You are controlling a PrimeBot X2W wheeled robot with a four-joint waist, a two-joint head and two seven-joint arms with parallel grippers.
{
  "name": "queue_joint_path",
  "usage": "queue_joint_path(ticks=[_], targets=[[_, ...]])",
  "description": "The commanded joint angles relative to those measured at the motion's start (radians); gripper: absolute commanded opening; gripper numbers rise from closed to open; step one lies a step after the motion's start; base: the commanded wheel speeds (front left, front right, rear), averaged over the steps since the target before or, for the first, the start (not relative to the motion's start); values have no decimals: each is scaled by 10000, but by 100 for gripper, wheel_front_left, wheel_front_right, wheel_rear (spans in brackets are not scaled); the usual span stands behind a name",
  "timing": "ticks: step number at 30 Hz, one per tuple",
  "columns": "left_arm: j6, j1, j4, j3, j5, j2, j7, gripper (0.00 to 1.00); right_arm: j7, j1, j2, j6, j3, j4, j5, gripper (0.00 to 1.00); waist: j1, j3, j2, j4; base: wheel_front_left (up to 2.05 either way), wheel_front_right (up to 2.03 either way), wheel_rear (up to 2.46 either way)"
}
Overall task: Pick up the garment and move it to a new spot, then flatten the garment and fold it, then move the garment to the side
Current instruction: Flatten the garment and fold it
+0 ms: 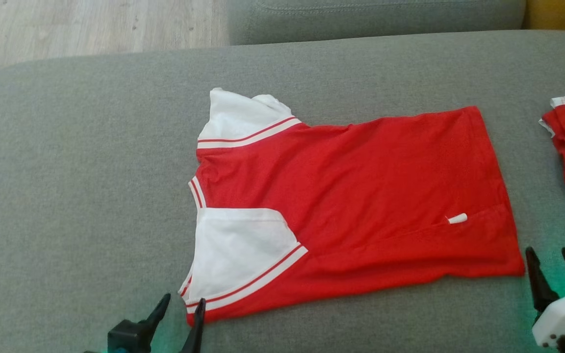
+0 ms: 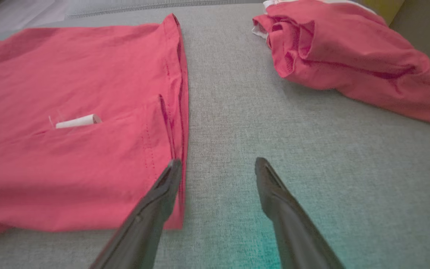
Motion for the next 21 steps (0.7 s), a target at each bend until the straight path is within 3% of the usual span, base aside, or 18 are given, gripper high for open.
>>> queue_joint_path(ticks=[1,6,10,17,19,20,21], targets=[[35,-389,-260,310,4,209,6,100,-65,97,-195,65,33,-416,-134,100,0,-38,0,-50,0,0,0],[-98,-987,-584,410,149,636,337,100,-162,216,-52,65,-129,-1063,-366,100,0,-38,0,-250,0,0,0],[-473,-2216,-951,562,388,1311,1031,100,-99,171,56,65,-154,-1572,-527,100,0,92,0,-443,0,0,0],[-1701,-5642,-1105,910,488,2326,2840,100,103,-126,187,65,22,-2331,-708,100,0,834,0,-913,0,0,0],[-2285,-7234,-553,963,324,2414,3552,100,140,-344,171,65,68,-2577,-759,100,0,1403,0,-1132,0,0,0],[-2285,-7234,-553,963,324,2414,3552,100,140,-344,171,65,68,-2577,-759,100,0,1403,0,-1132,0,0,0],[-2543,-8275,-18,928,216,2391,3958,100,154,-515,188,65,134,-2717,-784,100,0,1788,0,-1295,0,0,0]])
